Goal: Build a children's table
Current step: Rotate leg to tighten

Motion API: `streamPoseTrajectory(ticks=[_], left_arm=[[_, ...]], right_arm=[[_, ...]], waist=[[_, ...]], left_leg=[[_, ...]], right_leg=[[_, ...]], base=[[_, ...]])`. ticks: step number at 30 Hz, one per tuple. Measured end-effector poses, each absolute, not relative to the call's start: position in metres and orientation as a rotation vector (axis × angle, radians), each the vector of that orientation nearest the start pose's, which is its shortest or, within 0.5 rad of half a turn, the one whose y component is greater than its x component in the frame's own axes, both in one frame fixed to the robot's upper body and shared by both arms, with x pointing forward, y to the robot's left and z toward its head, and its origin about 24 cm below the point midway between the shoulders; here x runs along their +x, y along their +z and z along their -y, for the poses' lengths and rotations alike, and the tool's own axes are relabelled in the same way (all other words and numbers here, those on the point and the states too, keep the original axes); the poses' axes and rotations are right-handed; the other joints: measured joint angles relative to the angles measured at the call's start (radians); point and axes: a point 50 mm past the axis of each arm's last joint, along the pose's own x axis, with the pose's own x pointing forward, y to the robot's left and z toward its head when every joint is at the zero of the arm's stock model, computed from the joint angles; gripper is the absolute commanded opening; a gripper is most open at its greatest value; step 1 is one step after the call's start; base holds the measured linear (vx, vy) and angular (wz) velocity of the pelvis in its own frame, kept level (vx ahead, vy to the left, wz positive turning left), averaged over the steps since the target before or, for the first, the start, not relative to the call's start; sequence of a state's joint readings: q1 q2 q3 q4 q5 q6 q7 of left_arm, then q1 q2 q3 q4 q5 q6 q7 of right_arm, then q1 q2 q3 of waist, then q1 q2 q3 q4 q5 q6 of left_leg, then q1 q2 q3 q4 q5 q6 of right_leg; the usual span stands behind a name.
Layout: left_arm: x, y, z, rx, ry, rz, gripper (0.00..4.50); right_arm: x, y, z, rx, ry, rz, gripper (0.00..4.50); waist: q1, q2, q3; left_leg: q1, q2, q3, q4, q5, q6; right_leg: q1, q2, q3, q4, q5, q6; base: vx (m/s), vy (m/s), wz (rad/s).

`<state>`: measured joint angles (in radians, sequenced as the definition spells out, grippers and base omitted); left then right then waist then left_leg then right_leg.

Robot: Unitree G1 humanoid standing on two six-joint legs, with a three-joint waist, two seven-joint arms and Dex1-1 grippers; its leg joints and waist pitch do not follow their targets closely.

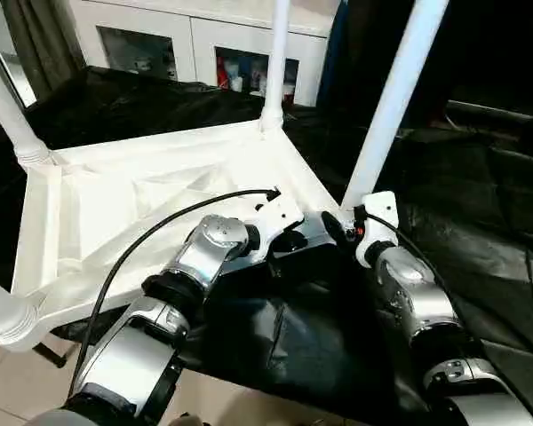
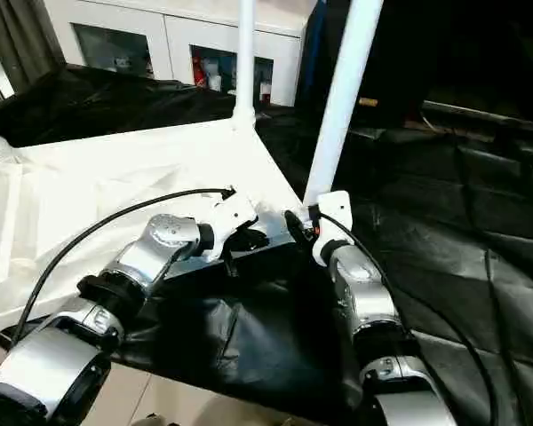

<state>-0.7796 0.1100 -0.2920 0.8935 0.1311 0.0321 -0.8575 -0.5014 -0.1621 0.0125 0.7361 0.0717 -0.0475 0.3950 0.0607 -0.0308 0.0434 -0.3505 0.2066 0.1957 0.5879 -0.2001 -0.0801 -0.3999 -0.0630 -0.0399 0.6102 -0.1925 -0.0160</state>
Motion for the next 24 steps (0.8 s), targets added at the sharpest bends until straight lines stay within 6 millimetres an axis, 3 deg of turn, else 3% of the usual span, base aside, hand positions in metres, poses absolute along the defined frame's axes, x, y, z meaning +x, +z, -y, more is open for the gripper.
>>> streamPoseTrajectory(ticks=[8, 15, 18, 19, 24], left_arm=[[0.334, 0.051, -0.092, 0.427, -1.31, -0.374, 0.0], [0.323, 0.052, -0.114, 0.423, -1.437, -0.4, 0.0], [0.319, 0.053, -0.12, 0.425, -1.466, -0.412, 0.0], [0.318, 0.053, -0.122, 0.425, -1.472, -0.414, 0.0], [0.317, 0.054, -0.124, 0.425, -1.48, -0.415, 0.0]], right_arm=[[0.306, 0.026, 0.172, -0.113, 0.84, -0.222, 3.8], [0.294, 0.03, 0.172, -0.118, 1.07, -0.269, 3.8], [0.291, 0.03, 0.169, -0.109, 1.132, -0.275, 3.8], [0.291, 0.03, 0.168, -0.102, 1.144, -0.28, 3.56], [0.29, 0.03, 0.168, -0.08, 1.153, -0.285, 3.32]], waist=[[-0.002, 0.001, 0.0], [-0.002, 0.001, 0.001], [0.0, 0.001, 0.001], [0.0, 0.001, 0.001], [-0.001, 0.001, 0.001]], left_leg=[[-0.001, 0.002, 0.0, -0.002, 0.0, 0.0], [0.0, 0.002, 0.0, -0.001, 0.0, 0.0], [-0.001, 0.002, 0.0, -0.001, 0.0, 0.0], [-0.001, 0.002, 0.001, -0.001, 0.0, 0.0], [-0.001, 0.002, 0.001, -0.001, 0.0, 0.0]], right_leg=[[-0.001, 0.002, 0.0, 0.0, -0.003, 0.001], [-0.002, 0.002, 0.0, 0.0, -0.003, 0.001], [-0.002, 0.002, 0.0, 0.0, -0.003, 0.001], [-0.002, 0.002, 0.001, 0.0, -0.003, 0.001], [-0.003, 0.002, 0.001, 0.0, -0.003, 0.001]], base=[[0.0, 0.0, 0.0], [0.0, 0.0, 0.0], [0.0, 0.0, 0.0], [0.0, 0.0, 0.0], [0.0, 0.0, 0.0]])
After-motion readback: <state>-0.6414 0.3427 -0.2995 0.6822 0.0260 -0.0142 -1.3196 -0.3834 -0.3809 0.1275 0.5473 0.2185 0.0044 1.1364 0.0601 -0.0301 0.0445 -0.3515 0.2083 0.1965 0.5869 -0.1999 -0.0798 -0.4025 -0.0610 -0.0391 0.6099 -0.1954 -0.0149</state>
